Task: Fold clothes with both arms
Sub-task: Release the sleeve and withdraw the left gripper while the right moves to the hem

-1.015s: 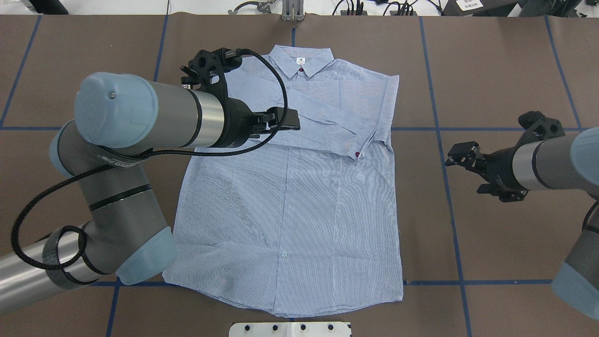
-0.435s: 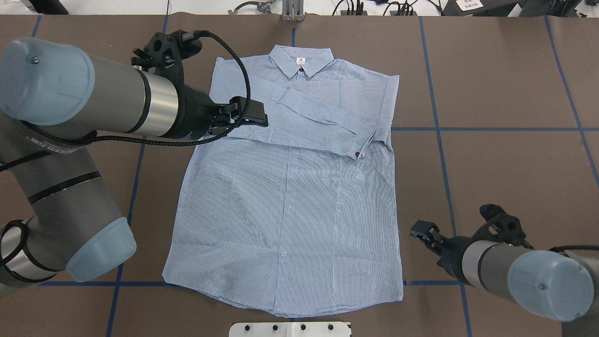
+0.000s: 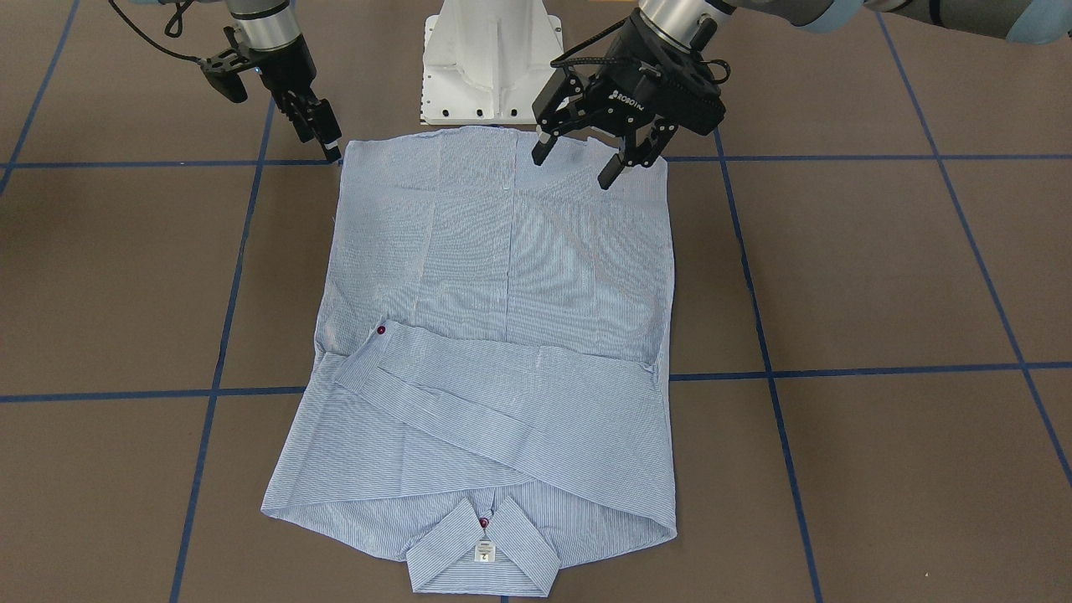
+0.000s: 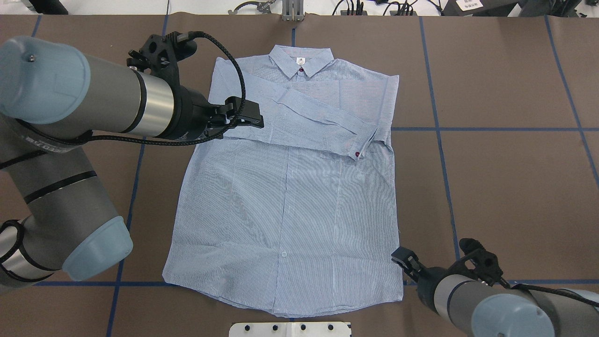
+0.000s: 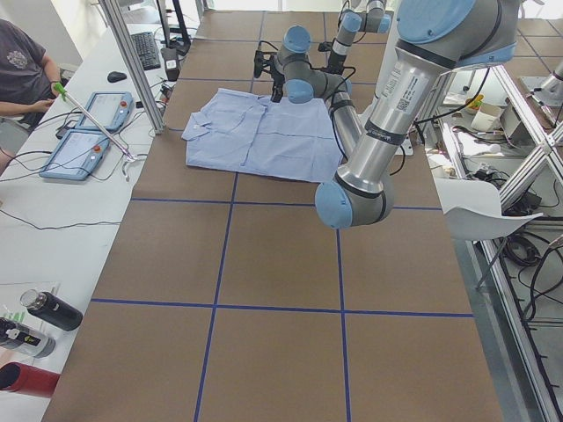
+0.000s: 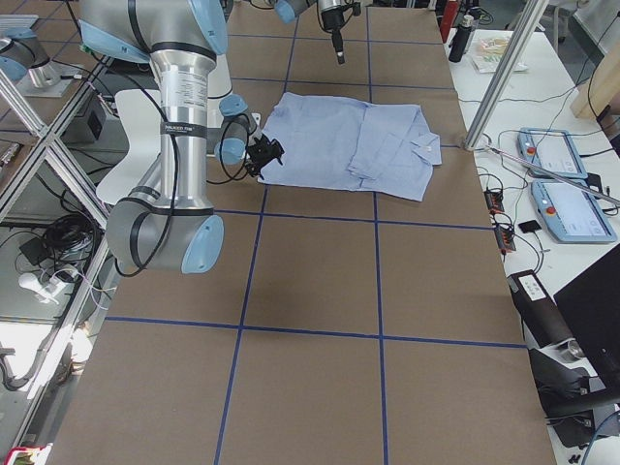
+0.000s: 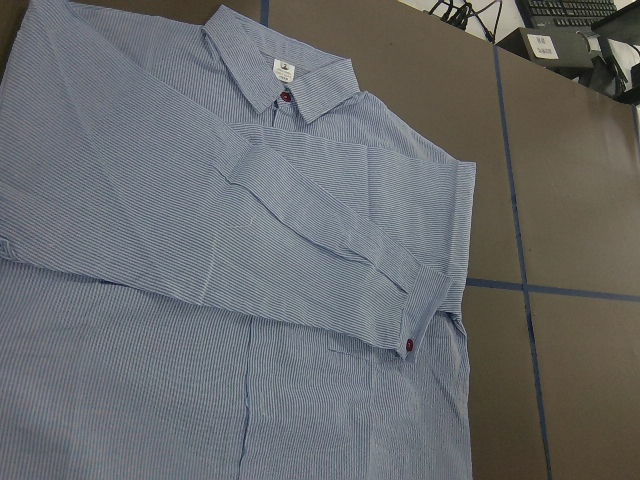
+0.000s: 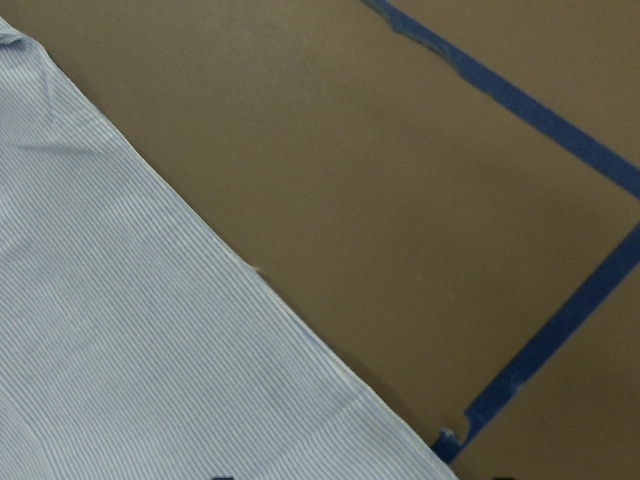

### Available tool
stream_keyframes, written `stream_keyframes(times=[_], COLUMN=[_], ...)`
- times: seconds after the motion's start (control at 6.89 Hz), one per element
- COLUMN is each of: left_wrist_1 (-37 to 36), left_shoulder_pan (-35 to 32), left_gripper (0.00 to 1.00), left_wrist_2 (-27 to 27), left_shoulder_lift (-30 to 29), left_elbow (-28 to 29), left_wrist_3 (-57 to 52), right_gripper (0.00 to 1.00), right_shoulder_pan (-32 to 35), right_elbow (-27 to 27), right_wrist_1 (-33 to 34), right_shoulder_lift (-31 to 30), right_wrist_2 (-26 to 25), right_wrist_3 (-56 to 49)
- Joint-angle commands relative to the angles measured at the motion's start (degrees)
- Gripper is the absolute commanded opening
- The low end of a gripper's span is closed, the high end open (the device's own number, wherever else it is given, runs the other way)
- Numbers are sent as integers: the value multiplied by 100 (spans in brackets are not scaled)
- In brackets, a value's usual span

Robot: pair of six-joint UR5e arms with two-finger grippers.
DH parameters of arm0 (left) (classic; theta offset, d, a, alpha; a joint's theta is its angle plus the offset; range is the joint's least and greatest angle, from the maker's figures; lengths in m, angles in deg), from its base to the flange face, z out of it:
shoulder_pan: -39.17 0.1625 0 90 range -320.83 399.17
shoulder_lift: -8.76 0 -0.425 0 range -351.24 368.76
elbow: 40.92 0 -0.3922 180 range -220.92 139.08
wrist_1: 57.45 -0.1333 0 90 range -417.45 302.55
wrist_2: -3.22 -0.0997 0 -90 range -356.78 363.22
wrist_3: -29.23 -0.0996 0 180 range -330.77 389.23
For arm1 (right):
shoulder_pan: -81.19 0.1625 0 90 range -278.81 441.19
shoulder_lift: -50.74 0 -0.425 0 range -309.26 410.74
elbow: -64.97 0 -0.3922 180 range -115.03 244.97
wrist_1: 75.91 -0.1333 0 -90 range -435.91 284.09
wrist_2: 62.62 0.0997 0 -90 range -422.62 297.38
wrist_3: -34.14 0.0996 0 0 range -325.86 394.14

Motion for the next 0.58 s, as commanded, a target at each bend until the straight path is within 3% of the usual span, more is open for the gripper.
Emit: stream_keyframes(times=[0.0, 0.44], left_wrist_1=[12, 3], left_shoulder_pan=[1, 19], left_gripper=[94, 94], left_wrist_2=[-3, -29], left_shoulder_lift=[78, 96], left_elbow=[4, 22], left_wrist_3=[18, 52], right_gripper=[89, 81], right_shoulder_pan=[-186, -195], right_elbow=[-135, -434], right_wrist_1=[1070, 1063], right_shoulder_lift=[706, 707], right_wrist_2=[-52, -17], right_wrist_3=[303, 382])
